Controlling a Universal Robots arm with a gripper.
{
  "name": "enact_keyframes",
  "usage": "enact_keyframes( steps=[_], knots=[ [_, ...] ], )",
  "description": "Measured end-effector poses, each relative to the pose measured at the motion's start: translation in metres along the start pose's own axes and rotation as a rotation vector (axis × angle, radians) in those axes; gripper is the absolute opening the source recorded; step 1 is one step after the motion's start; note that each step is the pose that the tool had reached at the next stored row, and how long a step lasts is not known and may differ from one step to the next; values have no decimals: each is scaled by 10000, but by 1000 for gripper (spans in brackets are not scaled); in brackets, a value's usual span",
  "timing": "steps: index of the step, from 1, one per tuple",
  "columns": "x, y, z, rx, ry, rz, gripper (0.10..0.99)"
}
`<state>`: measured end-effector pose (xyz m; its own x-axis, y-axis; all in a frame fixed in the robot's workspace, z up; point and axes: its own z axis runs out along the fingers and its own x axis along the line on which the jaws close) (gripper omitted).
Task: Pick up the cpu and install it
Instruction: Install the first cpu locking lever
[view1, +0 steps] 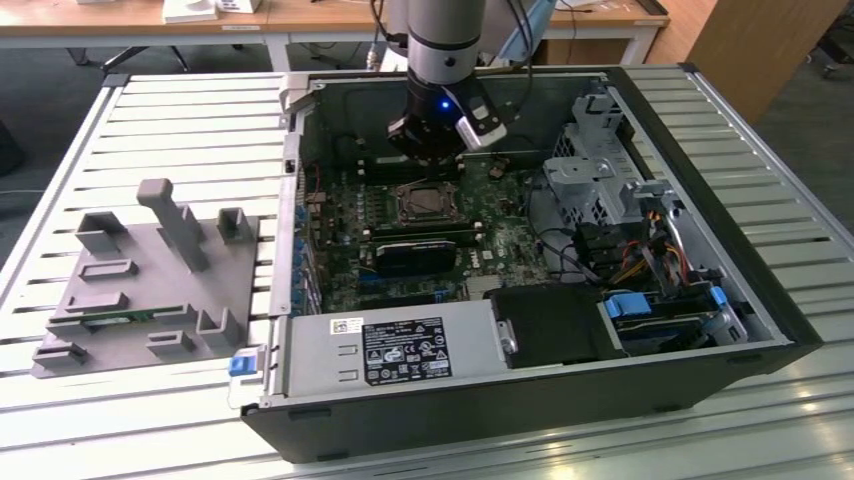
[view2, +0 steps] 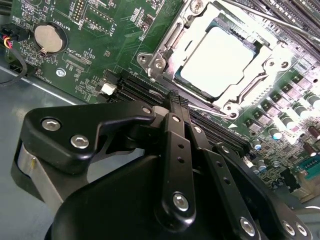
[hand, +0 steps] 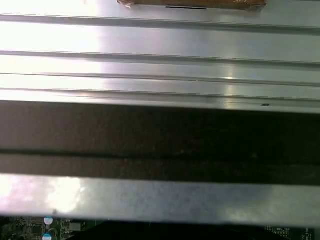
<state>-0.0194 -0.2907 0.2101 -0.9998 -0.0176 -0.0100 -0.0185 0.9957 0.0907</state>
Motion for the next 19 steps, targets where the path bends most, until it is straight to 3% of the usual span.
enact_keyframes(
  steps=[19],
  knots=[
    [-10, -7, 72, 0, 1, -1, 106]
  ],
)
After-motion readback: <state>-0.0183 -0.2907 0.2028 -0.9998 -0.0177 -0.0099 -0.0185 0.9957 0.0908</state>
